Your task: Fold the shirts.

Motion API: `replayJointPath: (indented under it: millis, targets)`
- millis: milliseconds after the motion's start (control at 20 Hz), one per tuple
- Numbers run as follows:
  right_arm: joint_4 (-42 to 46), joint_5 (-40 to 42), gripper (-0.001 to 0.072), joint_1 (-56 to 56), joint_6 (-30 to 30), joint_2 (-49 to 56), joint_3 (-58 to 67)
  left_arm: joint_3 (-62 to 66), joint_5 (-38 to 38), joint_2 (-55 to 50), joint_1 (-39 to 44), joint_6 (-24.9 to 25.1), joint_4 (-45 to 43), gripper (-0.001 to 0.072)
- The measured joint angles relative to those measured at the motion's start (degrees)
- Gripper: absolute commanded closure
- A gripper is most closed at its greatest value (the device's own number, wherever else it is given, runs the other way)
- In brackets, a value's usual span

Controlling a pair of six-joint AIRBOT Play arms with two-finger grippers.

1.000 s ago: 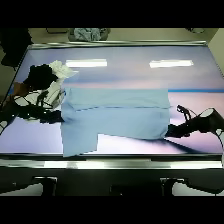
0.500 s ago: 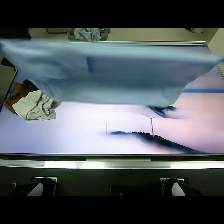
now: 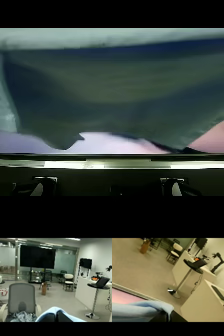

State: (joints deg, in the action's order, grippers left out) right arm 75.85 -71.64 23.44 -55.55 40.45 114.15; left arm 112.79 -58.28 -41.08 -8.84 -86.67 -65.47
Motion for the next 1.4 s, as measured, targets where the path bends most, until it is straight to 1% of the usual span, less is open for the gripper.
replayJointPath:
  millis: [150, 300, 400, 550, 650, 750, 900, 1050, 1200, 1300, 1400]
  targets:
    - [2.4, -1.2, 0.0673, 0.0, -0.7, 1.3, 0.3, 0.3, 0.0, -0.8, 0.0, -0.4, -0.5, 0.0684]
    - [3.9, -6.6, 0.0673, -0.1, -0.7, 8.2, 0.4, -0.1, -4.9, -5.7, 0.0, -1.0, -0.6, 0.0683]
    - [3.5, -12.0, 0.0673, -0.2, 0.2, 16.6, 0.4, -2.4, -9.5, -11.7, 0.1, -0.7, -0.5, 0.0683]
    - [3.8, -19.1, 0.0672, -2.6, 0.6, 32.9, 0.3, -9.5, -12.8, -22.9, 0.2, 1.7, -0.6, 0.0682]
    - [5.0, -19.6, 0.0671, -5.6, 0.6, 43.4, 0.4, -14.8, -12.9, -31.1, 0.8, 3.3, -1.2, 0.0682]
    - [6.3, -17.3, 0.0671, -8.5, 0.0, 52.6, 0.4, -18.0, -11.2, -39.4, 1.9, 5.5, -1.3, 0.0682]
    - [6.6, -9.3, 0.0671, -11.2, -3.3, 62.1, 0.4, -19.1, -6.2, -50.0, 3.2, 7.8, -1.0, 0.0681]
    - [5.8, 1.3, 0.0671, -12.3, -5.5, 67.1, 0.4, -18.5, 1.4, -57.2, 3.9, 8.8, -0.4, 0.0682]
    - [5.2, 9.4, 0.067, -12.7, -6.5, 69.4, 0.5, -18.2, 8.4, -60.8, 4.1, 9.2, -0.1, 0.0681]
    - [5.2, 10.9, 0.0671, -12.8, -6.8, 70.0, 0.5, -17.9, 10.0, -61.6, 4.1, 9.2, 0.2, 0.0681]
    - [5.7, 8.7, 0.0671, -12.9, -6.6, 69.6, 0.5, -17.0, 8.4, -61.1, 3.7, 9.3, 0.0, 0.0681]
